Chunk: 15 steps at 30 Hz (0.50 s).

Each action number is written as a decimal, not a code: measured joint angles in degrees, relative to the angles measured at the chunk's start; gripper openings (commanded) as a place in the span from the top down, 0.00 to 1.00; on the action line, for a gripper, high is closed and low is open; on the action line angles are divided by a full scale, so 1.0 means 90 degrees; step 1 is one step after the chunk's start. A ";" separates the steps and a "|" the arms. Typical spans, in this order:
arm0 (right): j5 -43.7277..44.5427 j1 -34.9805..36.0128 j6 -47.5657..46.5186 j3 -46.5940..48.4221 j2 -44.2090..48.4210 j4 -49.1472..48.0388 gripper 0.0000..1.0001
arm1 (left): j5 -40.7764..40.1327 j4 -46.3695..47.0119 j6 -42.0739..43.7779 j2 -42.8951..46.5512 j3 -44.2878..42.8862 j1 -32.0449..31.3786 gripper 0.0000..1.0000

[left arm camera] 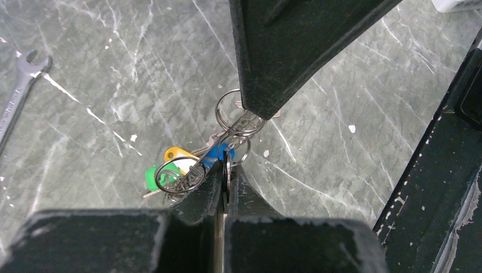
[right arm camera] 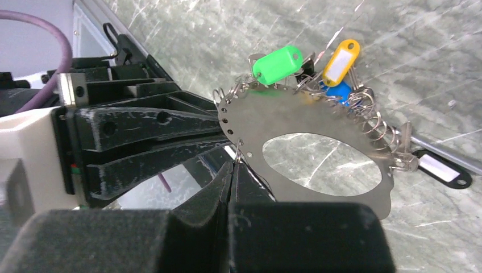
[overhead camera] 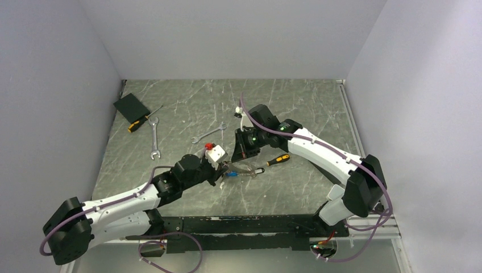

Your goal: Put the keys on the keyring

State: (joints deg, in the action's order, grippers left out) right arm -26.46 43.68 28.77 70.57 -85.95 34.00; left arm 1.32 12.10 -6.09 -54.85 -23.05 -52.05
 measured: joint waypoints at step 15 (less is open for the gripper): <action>-0.0284 0.0017 0.0187 -0.0352 -0.0151 0.0131 1.00 | -0.0580 0.0556 -0.0233 -0.0452 0.0345 -0.0469 1.00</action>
State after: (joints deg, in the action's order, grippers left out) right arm -29.02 43.83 30.46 67.40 -87.31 35.18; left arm -3.90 17.10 -8.19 -58.92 -19.94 -56.27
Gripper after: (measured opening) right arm 0.010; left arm 0.035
